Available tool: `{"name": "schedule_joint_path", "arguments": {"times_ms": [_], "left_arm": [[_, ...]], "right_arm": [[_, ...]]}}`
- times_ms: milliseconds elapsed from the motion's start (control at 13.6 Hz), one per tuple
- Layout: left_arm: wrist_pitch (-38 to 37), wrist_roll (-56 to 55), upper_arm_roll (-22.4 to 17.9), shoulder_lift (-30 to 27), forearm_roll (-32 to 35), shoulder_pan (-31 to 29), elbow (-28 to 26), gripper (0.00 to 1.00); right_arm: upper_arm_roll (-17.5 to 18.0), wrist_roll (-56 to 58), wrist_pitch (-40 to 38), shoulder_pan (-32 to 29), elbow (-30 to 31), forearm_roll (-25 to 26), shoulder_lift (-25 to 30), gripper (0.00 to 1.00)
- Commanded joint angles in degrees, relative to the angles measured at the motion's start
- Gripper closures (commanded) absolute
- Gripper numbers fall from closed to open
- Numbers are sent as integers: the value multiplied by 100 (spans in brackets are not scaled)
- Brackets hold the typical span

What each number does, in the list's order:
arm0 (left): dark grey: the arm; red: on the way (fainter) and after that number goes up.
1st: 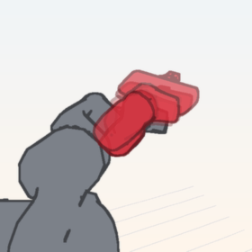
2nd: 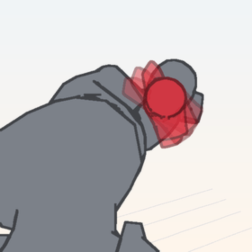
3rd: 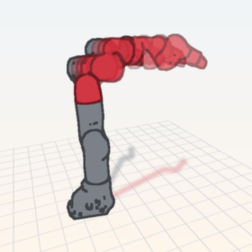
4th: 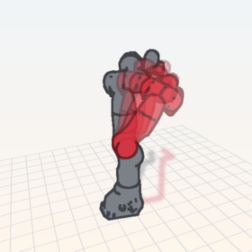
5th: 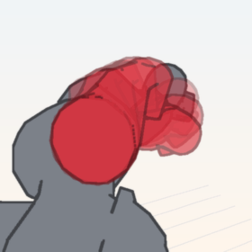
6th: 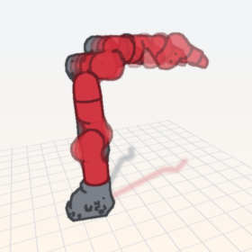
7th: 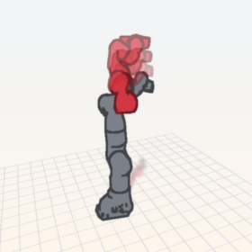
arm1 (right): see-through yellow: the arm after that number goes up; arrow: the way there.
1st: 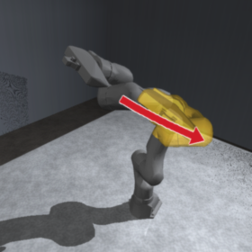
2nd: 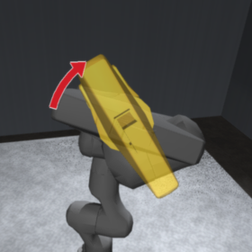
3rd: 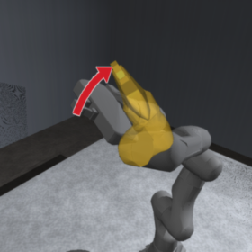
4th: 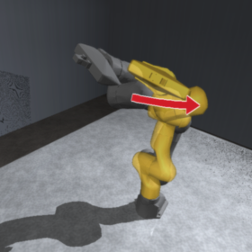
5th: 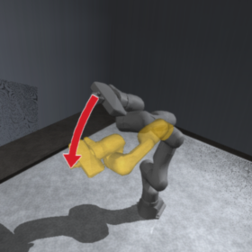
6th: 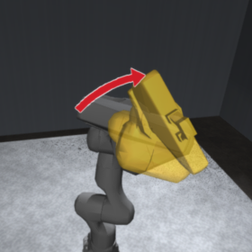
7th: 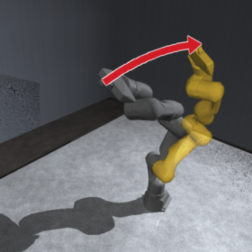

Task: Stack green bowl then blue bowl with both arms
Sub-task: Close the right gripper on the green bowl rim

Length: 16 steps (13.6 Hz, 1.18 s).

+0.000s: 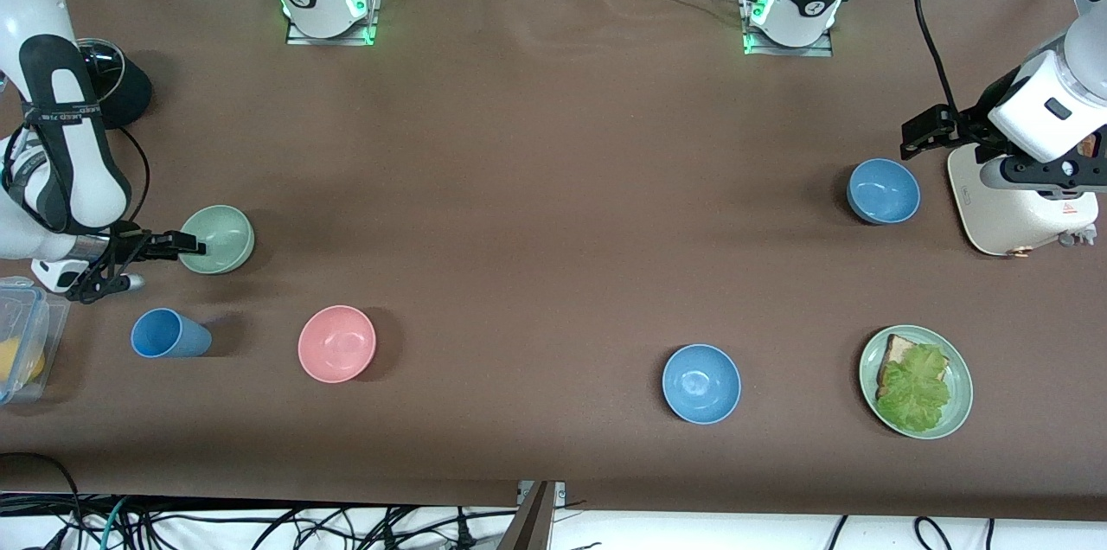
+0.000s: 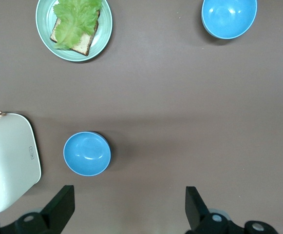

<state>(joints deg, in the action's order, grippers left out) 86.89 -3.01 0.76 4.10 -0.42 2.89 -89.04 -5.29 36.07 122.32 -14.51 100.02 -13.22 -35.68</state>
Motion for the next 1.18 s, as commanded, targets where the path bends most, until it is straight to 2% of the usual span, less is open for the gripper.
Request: {"name": "schedule_joint_path", "arguments": {"times_ms": [0,147,589,811,1105], "left_arm": [[-119,-42,21,38,130,-16,142,0],[-119,-42,21,38,121,-16,142,0],[-119,-50,21,30,130,-16,142,0],[-119,-50,21,38,130,-16,142,0],[-128,-42,21,29,130,-16,142,0]], "right_arm": [[55,146,-23,-70,61,-120,70,90],[55,146,-24,-70,61,-120,79,99],[107,137,-339,-61,0,-120,254,100],[300,-12,-725,-35,-35,-120,614,100],[827,-784,-1086,-17,-18,-120,1010,100]]}}
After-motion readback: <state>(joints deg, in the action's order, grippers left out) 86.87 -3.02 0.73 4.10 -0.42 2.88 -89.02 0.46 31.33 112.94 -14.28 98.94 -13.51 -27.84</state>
